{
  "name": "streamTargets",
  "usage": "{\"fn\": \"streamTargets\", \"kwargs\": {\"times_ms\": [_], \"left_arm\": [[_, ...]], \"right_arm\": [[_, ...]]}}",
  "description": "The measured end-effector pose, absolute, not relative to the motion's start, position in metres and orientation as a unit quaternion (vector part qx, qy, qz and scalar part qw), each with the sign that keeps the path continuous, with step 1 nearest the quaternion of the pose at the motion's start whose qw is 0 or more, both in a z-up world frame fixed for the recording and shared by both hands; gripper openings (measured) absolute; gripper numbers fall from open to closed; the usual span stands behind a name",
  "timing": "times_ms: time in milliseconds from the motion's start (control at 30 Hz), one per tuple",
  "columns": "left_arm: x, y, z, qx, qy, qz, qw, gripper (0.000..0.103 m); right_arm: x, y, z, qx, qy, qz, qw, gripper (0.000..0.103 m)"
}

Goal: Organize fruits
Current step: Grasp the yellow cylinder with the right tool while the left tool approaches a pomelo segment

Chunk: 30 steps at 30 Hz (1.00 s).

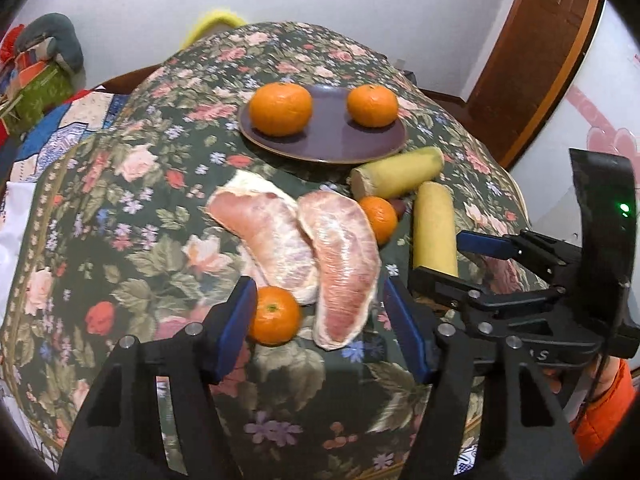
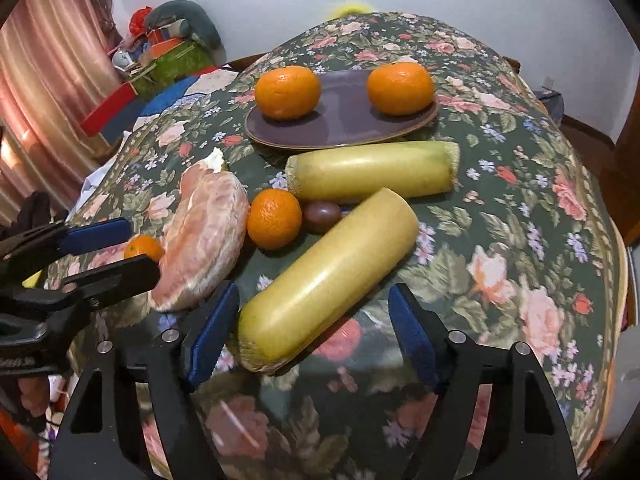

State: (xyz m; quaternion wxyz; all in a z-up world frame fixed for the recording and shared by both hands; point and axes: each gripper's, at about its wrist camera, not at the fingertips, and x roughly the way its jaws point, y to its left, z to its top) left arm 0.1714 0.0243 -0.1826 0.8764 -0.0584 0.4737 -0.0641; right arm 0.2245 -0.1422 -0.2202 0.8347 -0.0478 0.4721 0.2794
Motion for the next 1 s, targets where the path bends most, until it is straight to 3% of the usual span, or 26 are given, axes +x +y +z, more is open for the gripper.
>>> {"fn": "streamTargets", "kwargs": {"times_ms": [167, 500, 667, 1000], "left_arm": [[0.176, 0.012, -0.182, -0.030, 0.467, -0.059, 0.882, 0.066], [0.189, 0.002, -0.174, -0.013, 0.462, -0.070, 0.884, 0.066], [0.208, 0.004, -0.200, -0.018, 0.500, -0.057, 0.864, 0.060], [0.209, -0.001, -0.204, -0.013, 0.488, -0.050, 0.871, 0.060]], "right_arm": [[0.221, -0.153, -0.221, -0.064, 0.473, 0.272, 0.835, 0.065], [0.217, -0.181, -0.216, -0.054, 0.465, 0.264, 0.843, 0.041], [0.220, -0.193, -0.213, -0.035, 0.466, 0.254, 0.847, 0.040], [0.245, -0.174, -0.216, -0.035, 0.463, 0.256, 0.848, 0.040]]}}
